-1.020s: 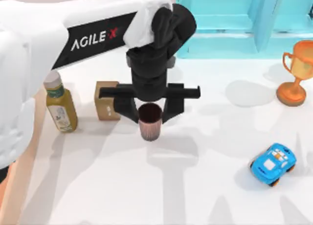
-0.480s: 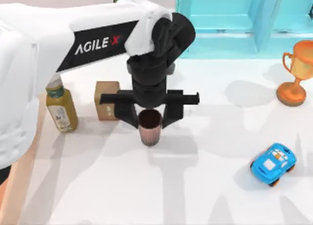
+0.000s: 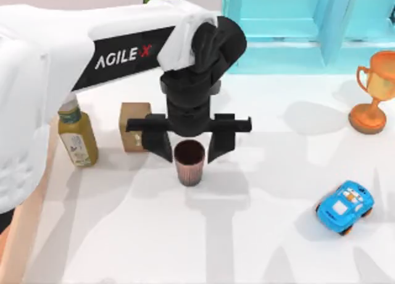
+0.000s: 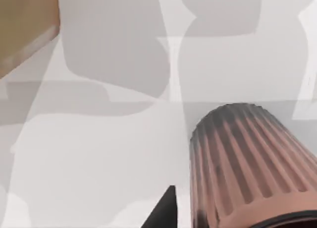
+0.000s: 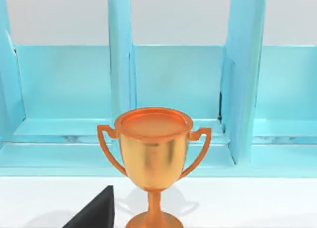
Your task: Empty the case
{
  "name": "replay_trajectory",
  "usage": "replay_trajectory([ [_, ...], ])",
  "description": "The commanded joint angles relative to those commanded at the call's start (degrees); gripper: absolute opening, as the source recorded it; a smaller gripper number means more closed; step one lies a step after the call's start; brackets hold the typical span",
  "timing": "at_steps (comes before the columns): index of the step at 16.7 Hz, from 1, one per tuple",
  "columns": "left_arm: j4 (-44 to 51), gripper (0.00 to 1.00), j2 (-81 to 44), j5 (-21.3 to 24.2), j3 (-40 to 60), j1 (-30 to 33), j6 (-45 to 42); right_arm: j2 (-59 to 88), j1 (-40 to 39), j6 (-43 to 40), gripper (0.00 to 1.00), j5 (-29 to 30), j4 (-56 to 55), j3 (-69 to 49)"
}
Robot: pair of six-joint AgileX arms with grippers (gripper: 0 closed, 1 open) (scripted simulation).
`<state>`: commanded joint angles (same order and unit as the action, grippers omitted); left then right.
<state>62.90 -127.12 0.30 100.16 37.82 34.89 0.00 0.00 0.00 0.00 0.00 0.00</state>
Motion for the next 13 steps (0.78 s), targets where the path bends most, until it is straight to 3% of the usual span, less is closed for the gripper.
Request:
replay_trajectory([
  [2,0.0,0.98,0.0,0.0,0.0,0.0,0.0,0.0,0.0,0.0,1.0,0.0,0.0,0.0],
  [3,0.0,1.0,0.0,0.0,0.0,0.0,0.0,0.0,0.0,0.0,1.0,0.0,0.0,0.0],
  [13,0.8,1.0,0.0,0.0,0.8,0.0,0.0,0.0,0.0,0.0,1.0,0.0,0.0,0.0],
])
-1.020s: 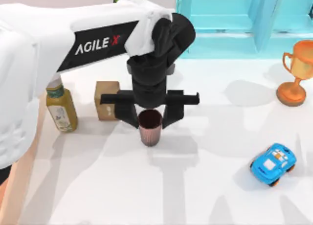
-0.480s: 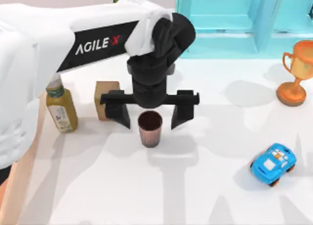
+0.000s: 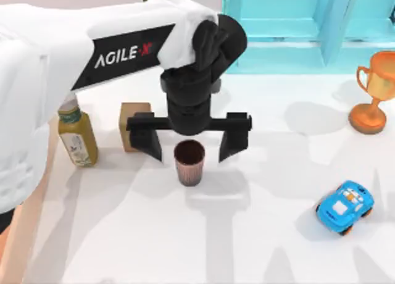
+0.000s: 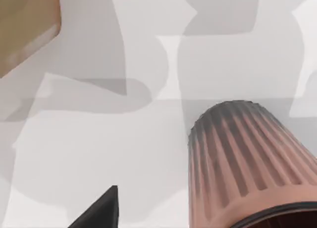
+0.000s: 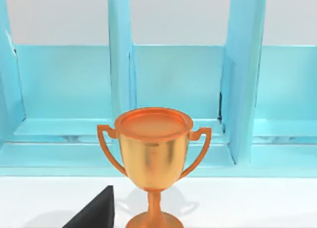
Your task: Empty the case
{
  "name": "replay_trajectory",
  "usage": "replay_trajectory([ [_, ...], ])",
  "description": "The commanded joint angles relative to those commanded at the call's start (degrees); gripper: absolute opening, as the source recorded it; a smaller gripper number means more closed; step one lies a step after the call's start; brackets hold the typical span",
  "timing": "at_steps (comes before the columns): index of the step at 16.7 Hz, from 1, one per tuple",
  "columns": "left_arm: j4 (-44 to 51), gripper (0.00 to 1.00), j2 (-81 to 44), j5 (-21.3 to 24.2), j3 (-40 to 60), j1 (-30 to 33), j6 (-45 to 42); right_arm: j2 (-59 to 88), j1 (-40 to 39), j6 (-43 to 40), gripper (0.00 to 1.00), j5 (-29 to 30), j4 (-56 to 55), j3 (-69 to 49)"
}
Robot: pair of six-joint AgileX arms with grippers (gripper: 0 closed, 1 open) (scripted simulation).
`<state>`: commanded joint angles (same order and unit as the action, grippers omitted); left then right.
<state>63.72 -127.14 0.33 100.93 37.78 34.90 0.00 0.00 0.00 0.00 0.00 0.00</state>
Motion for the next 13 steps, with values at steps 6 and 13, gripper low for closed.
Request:
replay_trajectory([
  [6,11.1,1.0,0.3,0.1,10.7,0.1,0.1,0.0,0.0,0.0,1.0,0.0,0.0,0.0],
  [13,21.4,1.0,1.0,0.0,20.4,0.1,0.2,0.0,0.0,0.0,1.0,0.0,0.0,0.0],
])
